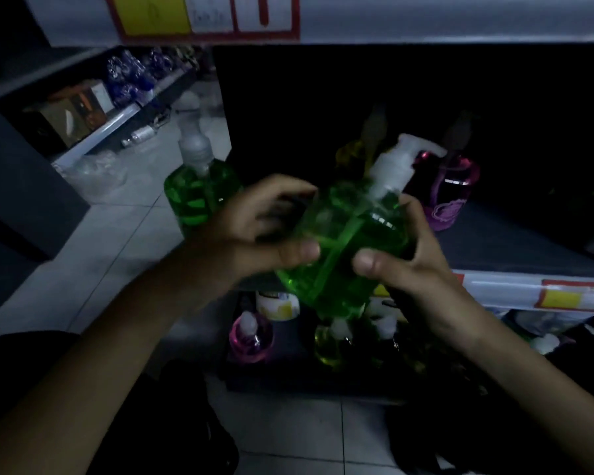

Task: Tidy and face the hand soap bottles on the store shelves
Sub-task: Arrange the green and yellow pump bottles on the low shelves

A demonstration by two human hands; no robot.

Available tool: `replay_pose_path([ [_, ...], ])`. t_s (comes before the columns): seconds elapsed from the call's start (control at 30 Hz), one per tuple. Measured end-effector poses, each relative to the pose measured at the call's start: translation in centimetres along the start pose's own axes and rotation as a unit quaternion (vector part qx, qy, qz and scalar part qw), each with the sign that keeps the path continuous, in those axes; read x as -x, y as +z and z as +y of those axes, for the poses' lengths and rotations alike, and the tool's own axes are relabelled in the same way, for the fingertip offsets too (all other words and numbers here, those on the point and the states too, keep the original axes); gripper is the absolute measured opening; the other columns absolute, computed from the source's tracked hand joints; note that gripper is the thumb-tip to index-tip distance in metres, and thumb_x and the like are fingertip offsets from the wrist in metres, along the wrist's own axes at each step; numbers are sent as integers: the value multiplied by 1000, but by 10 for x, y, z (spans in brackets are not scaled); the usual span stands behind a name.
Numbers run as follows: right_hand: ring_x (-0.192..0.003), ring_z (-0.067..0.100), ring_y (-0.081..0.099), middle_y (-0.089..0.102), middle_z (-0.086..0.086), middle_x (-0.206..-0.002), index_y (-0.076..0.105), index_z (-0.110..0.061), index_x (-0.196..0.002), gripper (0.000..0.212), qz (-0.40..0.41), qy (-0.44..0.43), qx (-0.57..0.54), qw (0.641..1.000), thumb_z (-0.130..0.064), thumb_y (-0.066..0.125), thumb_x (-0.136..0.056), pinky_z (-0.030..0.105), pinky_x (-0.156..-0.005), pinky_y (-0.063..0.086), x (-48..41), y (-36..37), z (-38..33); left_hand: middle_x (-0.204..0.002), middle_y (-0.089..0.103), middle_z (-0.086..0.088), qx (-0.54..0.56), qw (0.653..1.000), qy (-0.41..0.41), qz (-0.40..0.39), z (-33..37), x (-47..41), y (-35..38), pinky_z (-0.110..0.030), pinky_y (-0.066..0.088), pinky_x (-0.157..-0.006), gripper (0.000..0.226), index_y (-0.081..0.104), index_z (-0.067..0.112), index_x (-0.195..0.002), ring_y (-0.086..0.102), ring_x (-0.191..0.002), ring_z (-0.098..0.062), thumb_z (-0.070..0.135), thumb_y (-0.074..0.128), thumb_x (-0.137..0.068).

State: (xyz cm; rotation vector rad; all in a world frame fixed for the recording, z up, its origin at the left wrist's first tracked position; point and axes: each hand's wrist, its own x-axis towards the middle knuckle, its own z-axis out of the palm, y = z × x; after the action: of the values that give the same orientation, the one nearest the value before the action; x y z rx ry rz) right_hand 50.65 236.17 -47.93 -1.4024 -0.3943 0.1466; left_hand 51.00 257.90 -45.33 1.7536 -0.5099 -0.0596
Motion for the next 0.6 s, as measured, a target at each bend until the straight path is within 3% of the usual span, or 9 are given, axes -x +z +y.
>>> replay_pose_path([
  [0.07, -107, 13, 65, 61, 1, -120, 41, -19, -126, 79, 62, -31, 55, 996, -37, 78, -58, 28, -81, 54, -14, 0, -1, -132, 58, 3, -12, 999, -43, -6, -8, -1, 3, -39, 44, -103, 83, 47, 27, -135, 54, -124, -14, 44, 84, -62],
  [0.13, -116, 4, 57, 56, -9, -126, 41, -26, -126, 79, 100, -59, 141, 983, -48, 78, -60, 29, -92, 51, -23, 2, -2, -129, 59, 11, -83, 994, -32, 56, -13, -3, 10, -40, 46, -102, 75, 48, 31, -134, 55, -121, -7, 33, 83, -68],
  [0.23, -111, -5, 57, 57, -16, -122, 42, -23, -130, 84, 111, -83, 193, 971, -47, 85, -62, 18, -91, 49, -34, 7, 6, -125, 60, 15, -166, 976, -22, 140, -24, -6, 22, -41, 48, -99, 68, 47, 33, -134, 56, -116, -4, 15, 78, -76],
  [0.3, -112, -3, 58, 59, -16, -124, 42, -24, -136, 87, 102, -86, 220, 966, -48, 82, -63, 20, -92, 49, -43, 10, 13, -124, 61, 14, -146, 975, -37, 161, -36, -8, 27, -42, 49, -99, 68, 45, 31, -136, 57, -117, -4, 5, 73, -79],
  [0.37, -114, -10, 53, 55, -25, -124, 39, -28, -143, 90, 82, -78, 252, 961, -48, 77, -64, 14, -93, 46, -50, 11, 17, -126, 60, 13, -136, 973, -51, 178, -45, -10, 28, -40, 48, -101, 69, 42, 28, -139, 54, -120, -2, -2, 67, -82],
  [0.47, -113, -26, 43, 43, -37, -122, 27, -26, -150, 91, 11, -54, 264, 963, -20, 78, -75, 2, -91, 39, -54, 8, 21, -124, 59, 12, -152, 967, -58, 197, -50, -8, 25, -38, 48, -102, 70, 37, 29, -144, 53, -118, 0, -7, 57, -87],
  [0.53, -123, -20, 40, 41, -33, -131, 19, -28, -152, 96, -26, -40, 286, 957, -1, 74, -79, 6, -99, 38, -54, 5, 25, -122, 59, 10, -184, 960, -56, 203, -53, -7, 22, -40, 49, -100, 70, 33, 30, -146, 55, -115, -3, -7, 52, -89],
  [0.6, -129, -5, 44, 44, -19, -139, 18, -29, -152, 100, -15, -45, 292, 955, 0, 76, -76, 19, -106, 42, -53, 5, 26, -125, 60, 1, -226, 950, -54, 210, -54, -5, 23, -44, 51, -96, 71, 28, 31, -147, 57, -115, -13, -2, 52, -90],
])
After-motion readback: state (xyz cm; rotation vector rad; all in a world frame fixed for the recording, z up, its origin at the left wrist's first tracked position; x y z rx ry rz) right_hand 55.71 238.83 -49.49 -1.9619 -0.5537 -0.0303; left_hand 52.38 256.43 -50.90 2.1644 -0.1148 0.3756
